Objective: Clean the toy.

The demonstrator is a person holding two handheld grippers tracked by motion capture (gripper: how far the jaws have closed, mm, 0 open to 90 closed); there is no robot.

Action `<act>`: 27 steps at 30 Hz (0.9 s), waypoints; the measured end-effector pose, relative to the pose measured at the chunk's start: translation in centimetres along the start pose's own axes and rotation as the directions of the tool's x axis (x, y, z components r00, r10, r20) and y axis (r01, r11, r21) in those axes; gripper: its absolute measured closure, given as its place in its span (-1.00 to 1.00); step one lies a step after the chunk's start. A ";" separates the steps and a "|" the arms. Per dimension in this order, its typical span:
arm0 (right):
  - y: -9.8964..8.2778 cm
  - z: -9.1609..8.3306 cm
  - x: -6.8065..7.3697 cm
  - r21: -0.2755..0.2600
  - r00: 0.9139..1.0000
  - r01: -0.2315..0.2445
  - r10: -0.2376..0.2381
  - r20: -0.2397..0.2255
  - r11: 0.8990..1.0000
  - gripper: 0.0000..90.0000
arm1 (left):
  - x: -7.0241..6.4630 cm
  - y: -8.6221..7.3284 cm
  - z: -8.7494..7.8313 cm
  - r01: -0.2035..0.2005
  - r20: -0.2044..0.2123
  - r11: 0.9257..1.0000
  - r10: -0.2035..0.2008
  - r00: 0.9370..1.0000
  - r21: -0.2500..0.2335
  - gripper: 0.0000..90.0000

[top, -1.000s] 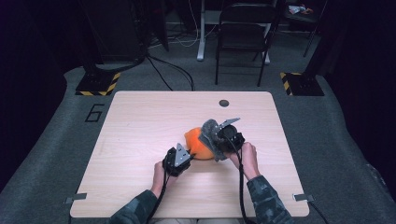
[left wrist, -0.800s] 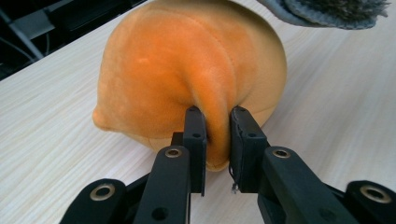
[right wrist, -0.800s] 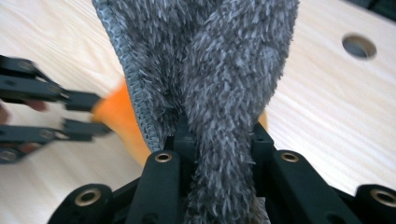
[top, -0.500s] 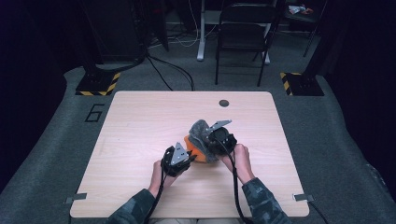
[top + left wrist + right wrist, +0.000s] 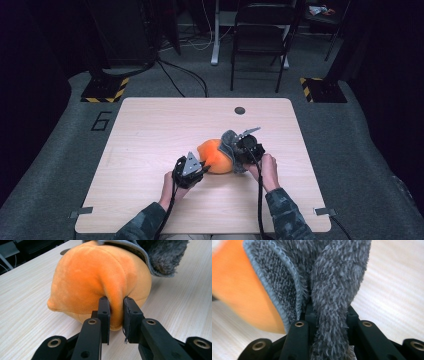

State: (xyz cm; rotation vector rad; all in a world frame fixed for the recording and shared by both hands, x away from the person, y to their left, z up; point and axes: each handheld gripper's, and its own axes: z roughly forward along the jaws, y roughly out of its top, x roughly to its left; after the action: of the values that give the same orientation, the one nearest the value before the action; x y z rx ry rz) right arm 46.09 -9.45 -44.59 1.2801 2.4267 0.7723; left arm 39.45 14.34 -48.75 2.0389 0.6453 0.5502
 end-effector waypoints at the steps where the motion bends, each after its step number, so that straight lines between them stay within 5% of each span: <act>1: -0.2 0.2 -0.3 0.011 1.000 -0.012 0.012 0.002 1.000 0.61 | 0.0 0.0 0.0 0.001 0.001 1.000 -0.001 1.000 0.002 0.72; 6: -1.1 1.6 -1.5 0.054 0.998 -0.051 0.050 0.024 0.997 0.61 | 0.2 -0.1 0.0 0.007 -0.001 1.000 -0.007 1.000 0.002 0.72; 10: -2.4 4.0 -2.1 0.152 0.997 -0.065 0.059 0.040 0.986 0.61 | 0.4 -0.2 0.0 0.017 0.005 1.000 -0.017 1.000 0.000 0.71; 11: -2.5 4.0 -2.2 0.128 0.996 -0.078 0.074 0.040 0.989 0.61 | 0.4 -0.3 0.0 0.022 0.007 1.000 -0.022 1.000 -0.003 0.71; 14: -1.8 3.2 -1.9 0.144 0.996 -0.043 0.030 0.087 0.989 0.61 | 0.5 -0.3 0.0 0.020 0.010 1.000 -0.020 1.000 -0.002 0.71; 21: 0.7 -2.1 -0.6 -0.036 0.999 -0.013 0.014 0.052 0.999 0.61 | 0.4 -0.3 0.0 0.012 0.010 1.000 -0.012 1.000 0.002 0.71; 24: 1.9 -4.3 1.6 -0.149 0.999 0.023 -0.028 -0.033 0.989 0.61 | 0.3 -0.2 0.0 0.007 0.010 1.000 -0.007 1.000 0.002 0.70; 27: 2.4 -4.6 4.1 -0.162 0.994 0.084 -0.094 -0.053 0.983 0.61 | 0.2 -0.2 0.0 -0.005 0.007 1.000 0.005 1.000 0.007 0.70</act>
State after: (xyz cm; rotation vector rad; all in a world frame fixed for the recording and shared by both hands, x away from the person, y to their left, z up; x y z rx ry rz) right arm 43.18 -6.37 -39.50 1.0961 2.3946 0.9717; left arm 39.57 14.53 -48.91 2.0481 0.6392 0.5444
